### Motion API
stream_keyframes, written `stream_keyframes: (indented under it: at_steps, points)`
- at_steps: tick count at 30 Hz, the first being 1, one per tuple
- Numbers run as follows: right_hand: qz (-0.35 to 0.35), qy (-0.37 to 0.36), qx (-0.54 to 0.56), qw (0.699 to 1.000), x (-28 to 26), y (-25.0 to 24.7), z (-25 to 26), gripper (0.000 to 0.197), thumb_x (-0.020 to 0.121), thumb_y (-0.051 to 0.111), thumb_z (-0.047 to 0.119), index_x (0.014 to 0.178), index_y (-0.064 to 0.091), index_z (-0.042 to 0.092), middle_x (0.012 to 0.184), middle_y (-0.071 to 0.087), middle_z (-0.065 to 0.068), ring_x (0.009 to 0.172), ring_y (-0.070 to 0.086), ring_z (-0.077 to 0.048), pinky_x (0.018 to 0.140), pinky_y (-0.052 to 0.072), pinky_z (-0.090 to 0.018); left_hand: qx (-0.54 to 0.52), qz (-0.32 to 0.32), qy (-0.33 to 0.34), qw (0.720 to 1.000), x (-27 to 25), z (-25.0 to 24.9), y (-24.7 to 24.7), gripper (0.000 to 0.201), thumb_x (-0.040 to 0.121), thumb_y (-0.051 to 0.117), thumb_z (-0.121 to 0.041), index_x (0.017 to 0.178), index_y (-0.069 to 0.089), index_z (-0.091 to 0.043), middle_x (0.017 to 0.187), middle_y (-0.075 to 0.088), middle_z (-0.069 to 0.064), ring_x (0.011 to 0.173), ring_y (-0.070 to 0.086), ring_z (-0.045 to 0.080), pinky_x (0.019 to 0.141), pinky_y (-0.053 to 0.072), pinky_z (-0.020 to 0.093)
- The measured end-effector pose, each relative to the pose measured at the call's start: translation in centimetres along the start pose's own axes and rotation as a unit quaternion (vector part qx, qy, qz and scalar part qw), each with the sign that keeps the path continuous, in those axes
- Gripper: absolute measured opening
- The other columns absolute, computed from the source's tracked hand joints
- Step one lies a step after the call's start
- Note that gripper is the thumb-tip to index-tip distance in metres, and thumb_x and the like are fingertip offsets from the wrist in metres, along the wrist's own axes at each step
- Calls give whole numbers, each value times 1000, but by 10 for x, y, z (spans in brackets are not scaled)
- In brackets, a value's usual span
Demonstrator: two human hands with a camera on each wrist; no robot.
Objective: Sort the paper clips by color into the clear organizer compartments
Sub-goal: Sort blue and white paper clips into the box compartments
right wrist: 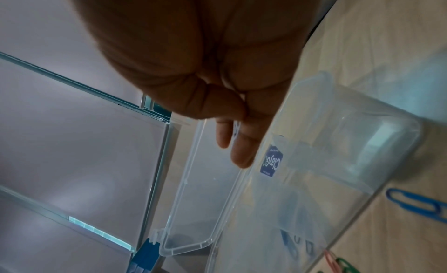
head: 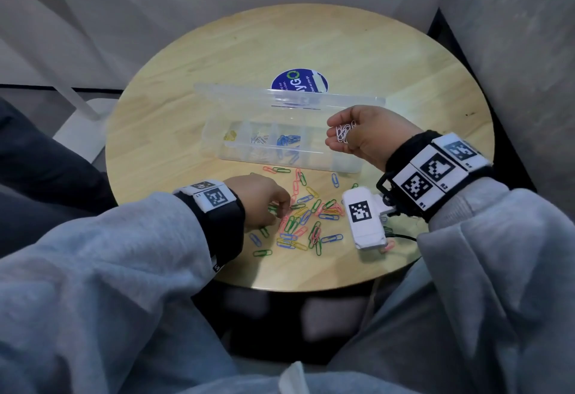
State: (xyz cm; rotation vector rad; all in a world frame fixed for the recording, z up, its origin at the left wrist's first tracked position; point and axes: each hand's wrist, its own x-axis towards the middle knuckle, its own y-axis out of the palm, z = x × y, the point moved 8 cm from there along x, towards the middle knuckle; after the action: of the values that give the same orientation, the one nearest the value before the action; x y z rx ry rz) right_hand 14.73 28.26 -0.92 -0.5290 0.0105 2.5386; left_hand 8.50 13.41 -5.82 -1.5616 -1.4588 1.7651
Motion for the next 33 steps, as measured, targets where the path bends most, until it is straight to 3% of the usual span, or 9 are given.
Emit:
stream_keyframes:
  at_steps: [6, 8, 11, 16, 19, 23, 28, 31, 33]
  points:
    - [-56, -26, -145, 988, 14, -4, 2, 24, 85, 49, -9, 97, 56, 11, 81, 55, 3, 95, 57, -20, 101, 46, -39, -9, 34, -37, 999, 4, 6, 3, 16, 82, 64, -23, 98, 64, -21, 81, 51, -7, 78, 47, 15, 59, 34, 22]
    - [-72, -44, -167, 982, 17, -1, 5, 29, 87, 45, -5, 112, 55, 6, 93, 58, -2, 97, 58, -21, 101, 46, -37, -12, 42, -36, 998, 4, 5, 5, 10, 81, 64, -22, 91, 62, -23, 71, 49, -9, 72, 47, 14, 51, 32, 20]
    - [-59, -54, -266, 961, 17, 10, 7, 45, 92, 42, 4, 136, 42, 10, 122, 59, -5, 113, 57, -20, 97, 41, -25, -25, 40, -43, 998, 4, 8, 8, 11, 78, 65, -22, 73, 55, -25, 72, 55, -7, 68, 50, 14, 58, 37, 21]
    - [-13, -58, -265, 962, 11, 19, 4, 59, 88, 35, -4, 145, 30, 11, 147, 40, -7, 135, 41, -14, 107, 34, -22, -147, 15, -60, 987, -4, 19, -10, 19, 78, 64, -18, 63, 53, -22, 60, 51, -8, 57, 45, 10, 53, 36, 20]
    - [-30, -78, -285, 955, 1, 10, 10, 57, 87, 33, -6, 139, 42, 15, 142, 48, -2, 131, 45, -7, 89, 35, -13, -279, -28, -71, 957, -6, 25, -37, 22, 80, 68, -16, 63, 53, -21, 60, 52, -4, 55, 45, 12, 53, 37, 20]
    - [-31, -93, -305, 947, -16, -4, 13, 42, 87, 38, -5, 114, 61, 18, 115, 62, 0, 112, 59, -12, 82, 46, -20, -386, -91, -73, 915, 9, 15, -71, 25, 82, 66, -13, 63, 51, -19, 67, 54, 4, 65, 49, 16, 56, 41, 21]
    - [-6, -11, -261, 965, -33, -28, -8, 28, 88, 38, -7, 90, 60, 10, 86, 58, -5, 80, 59, -21, 53, 51, -13, -460, -144, -70, 873, 37, -10, -88, 23, 85, 64, -10, 66, 53, -18, 68, 54, 1, 61, 51, 10, 62, 48, 17]
    - [16, 37, -280, 959, -36, -34, -29, 29, 87, 39, -6, 79, 58, 14, 88, 59, -10, 81, 60, -27, 70, 55, -31, -494, -163, -72, 851, 49, -19, -87, 9, 86, 61, -6, 89, 59, -14, 83, 57, 2, 73, 56, 14, 86, 52, 28]
    - [23, 54, -294, 954, -37, -36, -36, 27, 87, 39, -4, 81, 60, 14, 91, 61, -13, 88, 64, -31, 85, 54, -41, -478, -166, -76, 859, 55, -20, -83, 20, 86, 61, -8, 103, 61, -18, 90, 58, 1, 84, 57, 17, 97, 48, 34]
